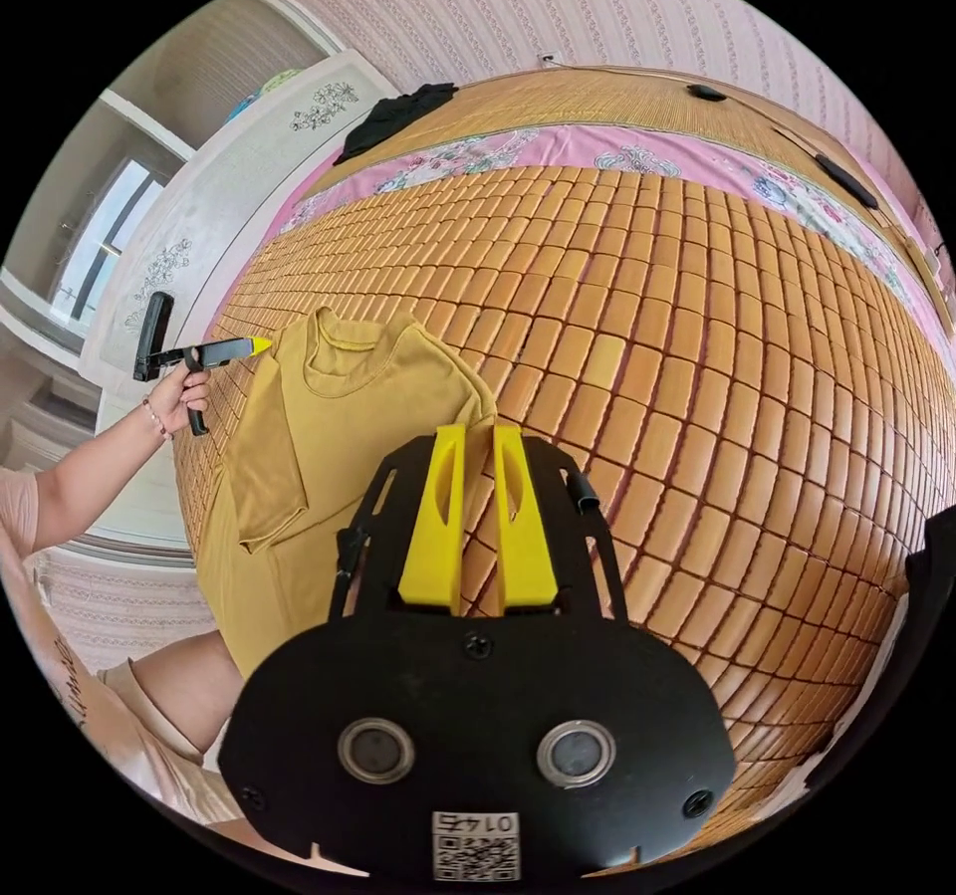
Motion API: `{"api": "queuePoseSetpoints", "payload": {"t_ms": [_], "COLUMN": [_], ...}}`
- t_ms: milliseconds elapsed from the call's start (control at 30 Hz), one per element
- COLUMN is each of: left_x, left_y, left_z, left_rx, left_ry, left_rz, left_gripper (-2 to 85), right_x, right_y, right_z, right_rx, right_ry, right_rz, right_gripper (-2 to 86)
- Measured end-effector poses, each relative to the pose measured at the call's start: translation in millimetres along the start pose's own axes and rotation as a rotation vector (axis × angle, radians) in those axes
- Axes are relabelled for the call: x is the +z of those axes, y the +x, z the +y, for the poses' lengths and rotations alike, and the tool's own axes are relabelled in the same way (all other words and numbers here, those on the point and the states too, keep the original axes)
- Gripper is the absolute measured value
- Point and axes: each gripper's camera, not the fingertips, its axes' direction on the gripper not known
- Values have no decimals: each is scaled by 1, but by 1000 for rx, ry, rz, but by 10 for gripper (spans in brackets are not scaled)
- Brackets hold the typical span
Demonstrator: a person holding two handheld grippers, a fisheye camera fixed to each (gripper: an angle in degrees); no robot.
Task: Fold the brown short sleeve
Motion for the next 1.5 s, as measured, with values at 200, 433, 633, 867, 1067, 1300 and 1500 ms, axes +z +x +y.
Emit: {"api": "queuePoseSetpoints", "payload": {"t_ms": [200, 433, 633, 867, 1067, 1300, 1500], "left_x": [-6, -34, -79, -125, -83, -54, -68], "left_y": [0, 12, 23, 8, -26, -36, -38], "left_z": [-16, -21, 34, 152, 270, 328, 354], "left_rx": [67, 105, 268, 362, 251, 274, 220], "left_ry": [-11, 147, 167, 63, -105, -11, 15], "left_rz": [-89, 57, 138, 140, 133, 34, -53], "left_gripper": [-8, -10, -10, -10, -10, -9, -7], "right_x": [-32, -77, -118, -136, -53, -46, -55], "right_y": [23, 37, -10, -74, -97, -132, -160], "right_z": [-11, -26, 15, 114, 205, 233, 237], "right_rx": [82, 74, -51, -120, -39, -63, 6], "right_ry": [89, 127, 204, 131, -186, -57, -88], "right_rz": [20, 62, -46, -202, -181, -6, 104], "right_gripper": [3, 5, 5, 6, 6, 7, 22]}}
